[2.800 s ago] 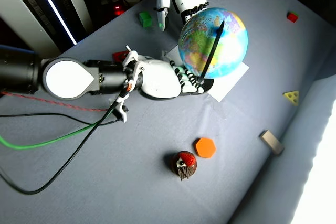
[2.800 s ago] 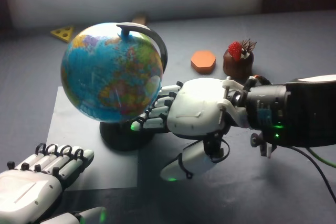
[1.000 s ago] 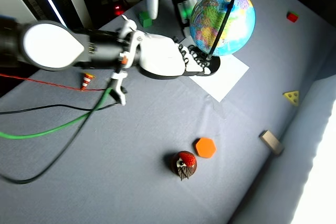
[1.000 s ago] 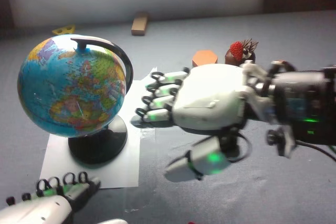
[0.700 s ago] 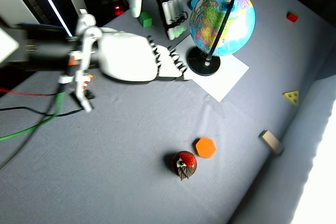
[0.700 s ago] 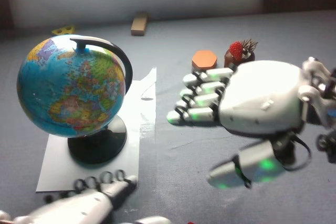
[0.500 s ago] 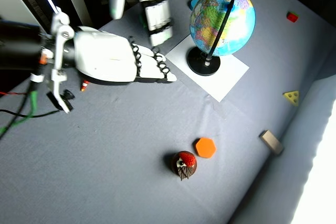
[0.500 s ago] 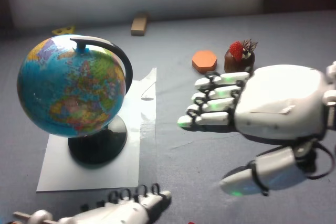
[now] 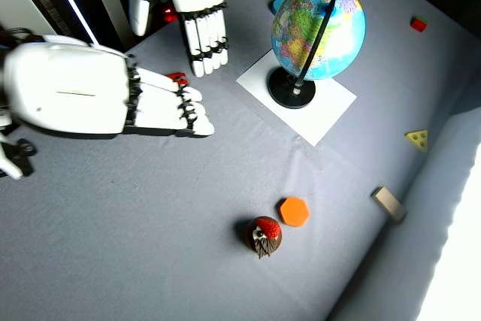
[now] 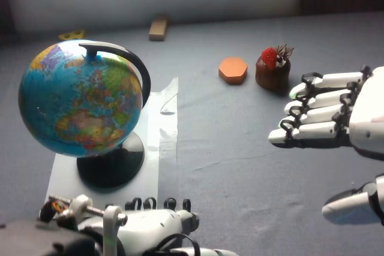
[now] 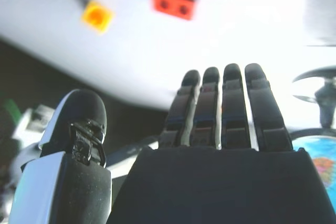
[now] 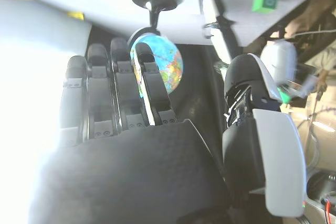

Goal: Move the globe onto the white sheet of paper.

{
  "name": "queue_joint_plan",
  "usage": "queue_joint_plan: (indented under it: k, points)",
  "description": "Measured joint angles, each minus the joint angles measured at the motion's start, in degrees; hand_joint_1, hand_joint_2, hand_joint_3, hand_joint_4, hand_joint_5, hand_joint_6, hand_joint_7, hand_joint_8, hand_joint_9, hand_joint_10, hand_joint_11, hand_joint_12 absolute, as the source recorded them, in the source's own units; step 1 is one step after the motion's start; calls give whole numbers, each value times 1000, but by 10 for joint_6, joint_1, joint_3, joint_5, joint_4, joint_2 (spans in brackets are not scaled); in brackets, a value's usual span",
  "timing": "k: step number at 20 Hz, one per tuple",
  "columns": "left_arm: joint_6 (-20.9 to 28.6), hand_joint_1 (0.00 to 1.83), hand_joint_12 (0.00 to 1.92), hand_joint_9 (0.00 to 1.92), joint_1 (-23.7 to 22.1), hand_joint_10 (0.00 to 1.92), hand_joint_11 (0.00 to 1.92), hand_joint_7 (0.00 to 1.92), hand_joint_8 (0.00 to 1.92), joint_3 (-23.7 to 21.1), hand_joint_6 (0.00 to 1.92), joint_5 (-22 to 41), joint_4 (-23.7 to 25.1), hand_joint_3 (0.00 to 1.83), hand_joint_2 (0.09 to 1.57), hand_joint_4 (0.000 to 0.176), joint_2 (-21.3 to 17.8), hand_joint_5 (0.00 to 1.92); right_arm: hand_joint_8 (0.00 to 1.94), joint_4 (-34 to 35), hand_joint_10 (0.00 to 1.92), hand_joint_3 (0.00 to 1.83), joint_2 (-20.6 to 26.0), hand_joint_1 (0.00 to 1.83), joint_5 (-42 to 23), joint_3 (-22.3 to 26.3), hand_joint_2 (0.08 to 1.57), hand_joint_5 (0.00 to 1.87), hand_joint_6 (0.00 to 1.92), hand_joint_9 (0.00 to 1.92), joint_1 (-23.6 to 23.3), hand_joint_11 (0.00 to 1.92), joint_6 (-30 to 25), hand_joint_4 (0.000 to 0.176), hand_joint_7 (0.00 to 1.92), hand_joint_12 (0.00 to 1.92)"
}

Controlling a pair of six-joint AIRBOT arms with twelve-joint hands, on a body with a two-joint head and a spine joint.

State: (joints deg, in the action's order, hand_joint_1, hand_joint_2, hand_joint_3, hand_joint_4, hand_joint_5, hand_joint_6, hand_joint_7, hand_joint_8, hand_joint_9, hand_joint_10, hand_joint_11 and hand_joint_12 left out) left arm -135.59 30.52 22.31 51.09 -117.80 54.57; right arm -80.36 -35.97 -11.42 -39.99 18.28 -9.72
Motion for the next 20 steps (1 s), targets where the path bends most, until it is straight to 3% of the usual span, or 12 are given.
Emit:
queue_joint_plan:
  k: [3, 4, 6, 7, 8, 9, 10, 12, 15, 16, 17, 20]
  points:
    - [-77, 0, 72, 253, -24, 21, 79, 359, 4, 20, 22, -7, -38, 0, 1212, 0, -9, 346, 51, 2, 75, 1, 7, 0, 34, 13, 1173, 556, 105, 500, -14, 0, -20, 0, 617, 1104]
    - [-102, 0, 667, 424, -37, 20, 27, 490, 25, 26, 13, -5, -54, 0, 1228, 0, -10, 466, 43, 2, 216, 0, 7, 9, 51, 16, 1181, 626, 251, 600, -17, 24, -26, 0, 743, 1389]
    - [-120, 0, 1270, 629, -57, 74, 81, 708, 40, 37, 48, -4, -73, 2, 1255, 0, -12, 650, 142, 4, 1017, 0, 7, 60, 83, 25, 1192, 578, 827, 508, -21, 170, -56, 0, 912, 1690]
    - [-131, 0, 1415, 730, -67, 247, 173, 882, 45, 41, 72, -2, -84, 0, 1279, 0, -12, 776, 529, 5, 1344, 2, 7, 79, 100, 32, 1209, 583, 1057, 485, -21, 240, -62, 0, 865, 1777]
    - [-150, 40, 1545, 702, -83, 646, 255, 1001, 91, 44, 144, 7, -93, 0, 1285, 0, -12, 865, 952, 8, 1567, 1, 7, 150, 123, 42, 1208, 638, 1150, 511, -25, 302, -85, 0, 806, 1889]
    - [-158, 130, 1685, 698, -91, 1023, 333, 1067, 279, 45, 381, 10, -96, 2, 1301, 0, -12, 918, 1305, 9, 1779, 6, 7, 197, 130, 49, 1237, 668, 1270, 563, -27, 414, -99, 0, 767, 1915]
    - [-158, 227, 1808, 700, -98, 1305, 385, 992, 682, 47, 628, 13, -103, 2, 1318, 0, -12, 925, 1497, 11, 1885, 10, 6, 239, 141, 57, 1274, 711, 1374, 681, -32, 561, -117, 0, 811, 1920]
    - [-159, 306, 1916, 771, -106, 1674, 528, 865, 1376, 47, 1001, 26, -120, 5, 1372, 0, -12, 903, 1714, 12, 1920, 14, 5, 372, 155, 71, 1339, 800, 1591, 879, -41, 829, -142, 0, 920, 1921]
    - [-169, 576, 1921, 965, -130, 1915, 833, 916, 1851, 44, 1674, 38, -125, 5, 1442, 0, -12, 846, 1928, 13, 1921, 26, -1, 686, 176, 84, 1433, 938, 1907, 1132, -54, 1104, -158, 0, 1085, 1921]
    - [-184, 662, 1921, 1014, -145, 1920, 873, 966, 1900, 43, 1785, 41, -131, 2, 1445, 0, -12, 879, 1938, 15, 1921, 595, -6, 829, 188, 89, 1158, 638, 1918, 1138, -60, 1107, -159, 0, 1084, 1921]
    - [-191, 693, 1921, 1034, -151, 1921, 892, 993, 1917, 43, 1825, 42, -134, 3, 1450, 0, -12, 897, 1940, 15, 1921, 425, -8, 793, 197, 91, 1238, 878, 1920, 1157, -60, 1132, -159, 0, 1101, 1921]
    - [-195, 709, 1921, 1043, -162, 1921, 910, 1001, 1920, 43, 1846, 55, -141, 4, 1457, 0, -12, 899, 1941, 19, 1921, 92, -10, 768, 227, 104, 1402, 967, 1921, 1173, -58, 1146, -159, 0, 1118, 1921]
